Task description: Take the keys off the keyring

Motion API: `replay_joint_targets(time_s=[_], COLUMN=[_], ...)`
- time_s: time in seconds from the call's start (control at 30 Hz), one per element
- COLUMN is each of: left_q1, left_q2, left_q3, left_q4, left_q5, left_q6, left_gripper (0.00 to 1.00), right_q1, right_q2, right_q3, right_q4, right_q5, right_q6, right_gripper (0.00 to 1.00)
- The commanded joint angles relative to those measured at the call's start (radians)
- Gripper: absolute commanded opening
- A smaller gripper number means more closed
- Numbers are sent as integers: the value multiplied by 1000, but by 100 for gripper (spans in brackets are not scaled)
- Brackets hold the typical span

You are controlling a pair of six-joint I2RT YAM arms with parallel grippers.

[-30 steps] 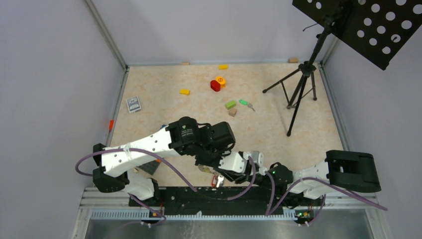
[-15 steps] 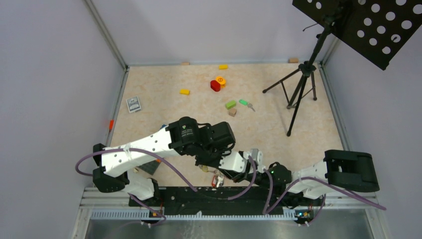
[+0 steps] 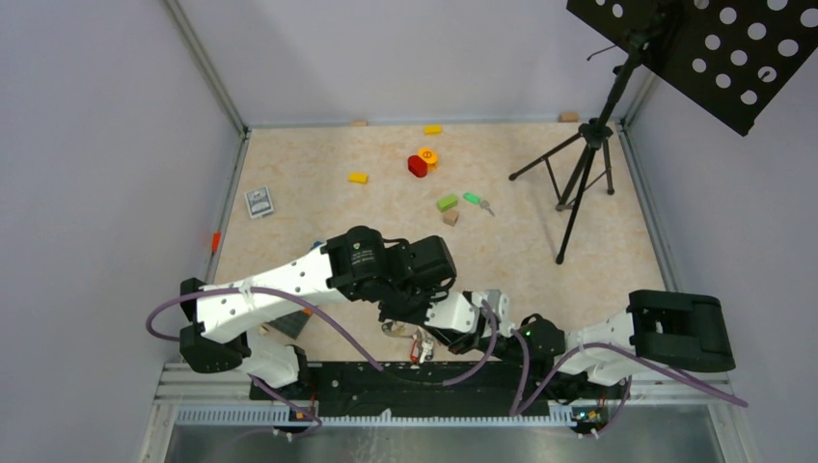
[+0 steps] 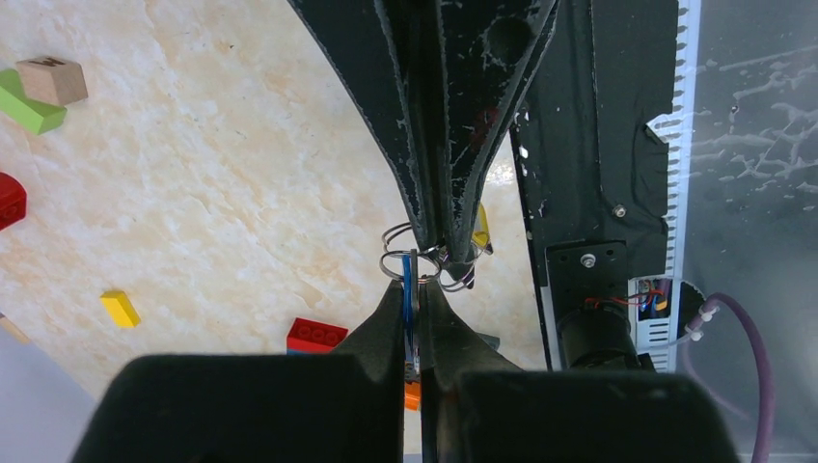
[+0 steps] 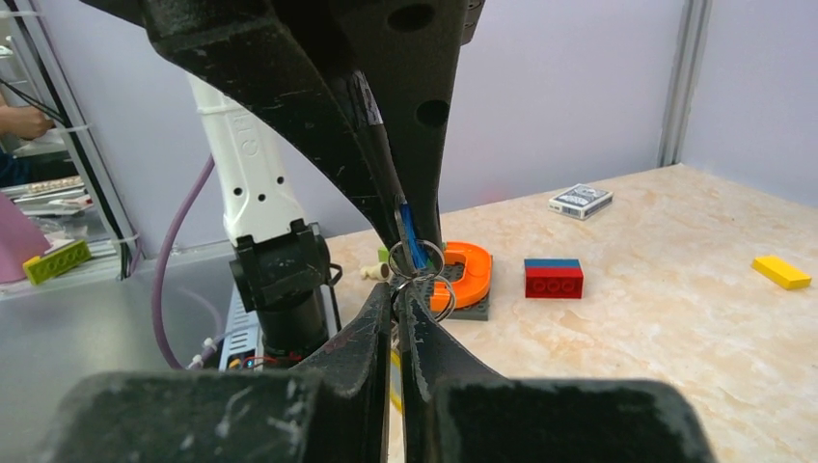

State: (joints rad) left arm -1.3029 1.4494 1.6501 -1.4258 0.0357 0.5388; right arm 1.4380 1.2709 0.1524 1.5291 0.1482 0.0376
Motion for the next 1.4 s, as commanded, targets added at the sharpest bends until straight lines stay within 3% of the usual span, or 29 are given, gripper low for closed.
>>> replay_joint_targets(time_s=[0.0, 0.57, 1.37], left_q1=[-5, -6, -4], left_q2=[-4, -45, -33], left_q3=[51, 31, -9], left_q4=[13, 11, 18], left_q5=[3, -94, -99], left_q6=[-33, -72, -87], left_gripper=[0, 0, 0], right_q1=[14, 44, 113], right_q2=[-11, -104, -323], right_q3=[14, -39, -25], right_q4=[194, 183, -29], right_q5=[-25, 19, 88], right_q6=[-24, -93, -238], right_gripper=[0, 0, 0])
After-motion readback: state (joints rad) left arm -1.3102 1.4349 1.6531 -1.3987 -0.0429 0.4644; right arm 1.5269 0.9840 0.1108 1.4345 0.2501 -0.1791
